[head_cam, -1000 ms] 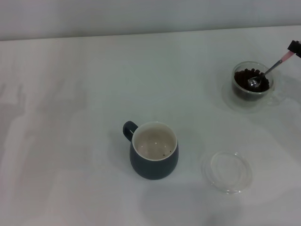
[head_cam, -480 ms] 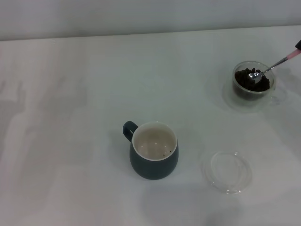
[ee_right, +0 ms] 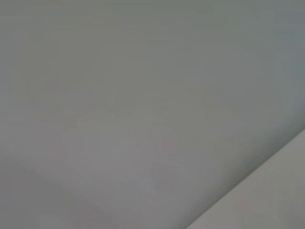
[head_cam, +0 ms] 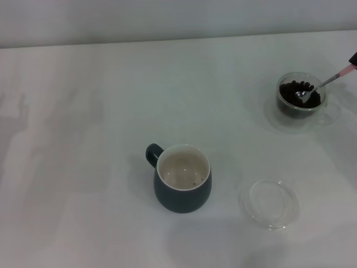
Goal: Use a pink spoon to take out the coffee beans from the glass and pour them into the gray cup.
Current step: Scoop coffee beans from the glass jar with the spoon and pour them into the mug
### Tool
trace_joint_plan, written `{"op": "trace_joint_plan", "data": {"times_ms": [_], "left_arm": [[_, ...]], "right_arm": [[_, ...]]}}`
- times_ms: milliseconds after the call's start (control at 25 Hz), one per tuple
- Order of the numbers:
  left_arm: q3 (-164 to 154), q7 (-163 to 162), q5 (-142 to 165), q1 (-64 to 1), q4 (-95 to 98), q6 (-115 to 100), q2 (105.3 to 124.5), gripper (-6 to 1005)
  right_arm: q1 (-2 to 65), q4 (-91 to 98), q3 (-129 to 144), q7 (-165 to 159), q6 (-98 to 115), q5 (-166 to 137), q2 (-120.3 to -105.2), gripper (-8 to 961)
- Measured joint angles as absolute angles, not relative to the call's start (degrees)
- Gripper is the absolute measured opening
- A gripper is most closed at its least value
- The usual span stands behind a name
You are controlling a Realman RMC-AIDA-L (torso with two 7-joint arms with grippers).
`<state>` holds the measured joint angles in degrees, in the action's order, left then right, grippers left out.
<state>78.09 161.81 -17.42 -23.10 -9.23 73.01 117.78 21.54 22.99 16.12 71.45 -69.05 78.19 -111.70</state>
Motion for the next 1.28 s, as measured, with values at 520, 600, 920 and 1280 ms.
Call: {"op": "trace_joint_plan", "data": {"times_ms": [520, 600, 920, 1280], "left_arm": [[78.0, 161.8, -17.5, -23.8, -9.2, 71.6, 117.5, 443], [78.0, 161.8, -17.5, -23.8, -9.2, 71.5, 117.48, 443], [78.0, 161.8, -17.5, -23.8, -9.2, 71.4, 117.5, 443], [78.0, 161.8, -17.5, -24.1, -9.2, 70.5, 117.44, 443]], "right_arm": [[20.7, 21.4, 15.4, 66.7, -68.9, 82.4, -111.75, 168], [20.6, 21.1, 15.4, 65.8, -68.9, 82.4, -111.56, 169], [20.1, 20.3, 15.4, 62.0, -70.8, 82.5, -111.29, 172], [20.4, 19.9, 15.9, 61.3, -75.5, 82.5, -112.35, 175]]}}
